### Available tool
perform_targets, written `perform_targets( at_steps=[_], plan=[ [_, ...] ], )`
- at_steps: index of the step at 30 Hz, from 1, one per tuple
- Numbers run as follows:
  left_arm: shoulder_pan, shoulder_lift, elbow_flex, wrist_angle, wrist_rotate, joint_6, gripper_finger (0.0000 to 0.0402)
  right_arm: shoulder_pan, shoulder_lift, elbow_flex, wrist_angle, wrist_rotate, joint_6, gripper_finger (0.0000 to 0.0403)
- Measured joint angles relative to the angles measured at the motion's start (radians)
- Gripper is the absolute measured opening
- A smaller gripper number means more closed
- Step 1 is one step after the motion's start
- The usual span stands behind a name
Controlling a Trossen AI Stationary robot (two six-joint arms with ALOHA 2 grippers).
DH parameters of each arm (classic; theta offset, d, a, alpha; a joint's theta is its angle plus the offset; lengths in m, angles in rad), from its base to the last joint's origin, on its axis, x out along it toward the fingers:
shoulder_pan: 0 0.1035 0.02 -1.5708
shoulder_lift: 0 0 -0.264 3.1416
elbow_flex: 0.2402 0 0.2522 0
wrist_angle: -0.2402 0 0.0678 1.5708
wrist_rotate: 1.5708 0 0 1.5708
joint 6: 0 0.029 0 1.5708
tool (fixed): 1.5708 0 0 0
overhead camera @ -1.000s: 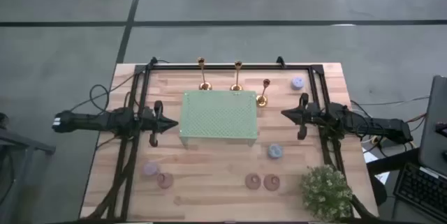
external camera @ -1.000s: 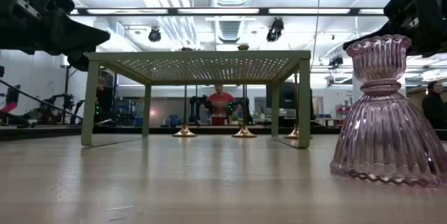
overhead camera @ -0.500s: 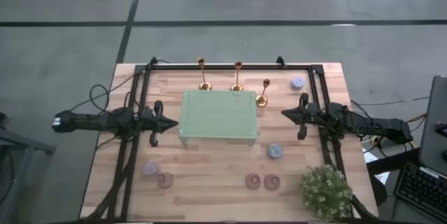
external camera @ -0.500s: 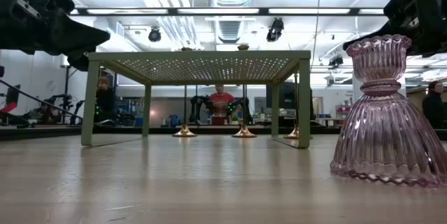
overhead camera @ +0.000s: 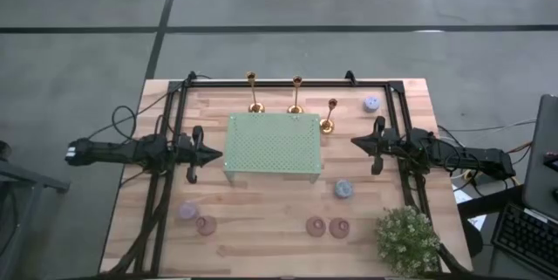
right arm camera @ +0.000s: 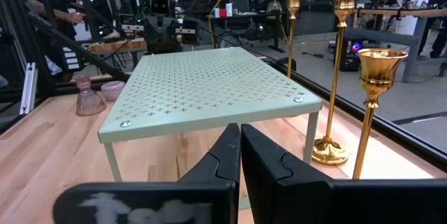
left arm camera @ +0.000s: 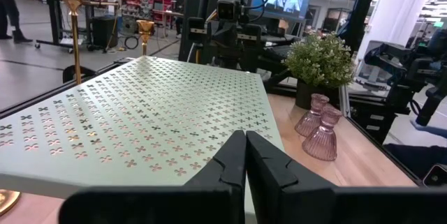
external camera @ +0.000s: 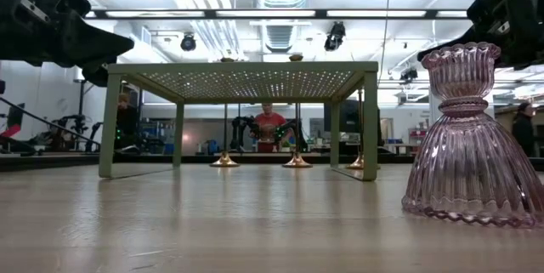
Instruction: Pick & Place candle stick holders
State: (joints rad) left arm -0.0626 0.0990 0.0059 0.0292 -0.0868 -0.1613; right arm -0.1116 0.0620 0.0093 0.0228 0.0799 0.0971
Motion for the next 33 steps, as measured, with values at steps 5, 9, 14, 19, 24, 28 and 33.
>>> perform_targets(
  at_steps=[5,9,14,19,24,28,33],
  plan=[
    [0.0,0.0,0.0,0.0,0.0,0.0,0.0014,0.0,0.0,0.0,0.0,0.0,0.0,0.0008],
    [0.0,0.0,0.0,0.0,0.0,0.0,0.0014,0.0,0.0,0.0,0.0,0.0,0.0,0.0008],
    [0.0,0.0,0.0,0.0,0.0,0.0,0.0014,0.0,0.0,0.0,0.007,0.0,-0.004,0.0008],
    [0.0,0.0,0.0,0.0,0.0,0.0,0.0014,0.0,0.0,0.0,0.02,0.0,0.055,0.0008],
    [0.0,0.0,0.0,0.0,0.0,0.0,0.0014,0.0,0.001,0.0,0.069,0.032,0.053,0.0008],
    [0.0,0.0,0.0,0.0,0.0,0.0,0.0014,0.0,0.005,0.0,0.115,0.107,0.089,0.0008],
    [0.0,0.0,0.0,0.0,0.0,0.0,0.0014,0.0,0.04,0.0,0.188,0.171,0.122,0.0008]
  ],
)
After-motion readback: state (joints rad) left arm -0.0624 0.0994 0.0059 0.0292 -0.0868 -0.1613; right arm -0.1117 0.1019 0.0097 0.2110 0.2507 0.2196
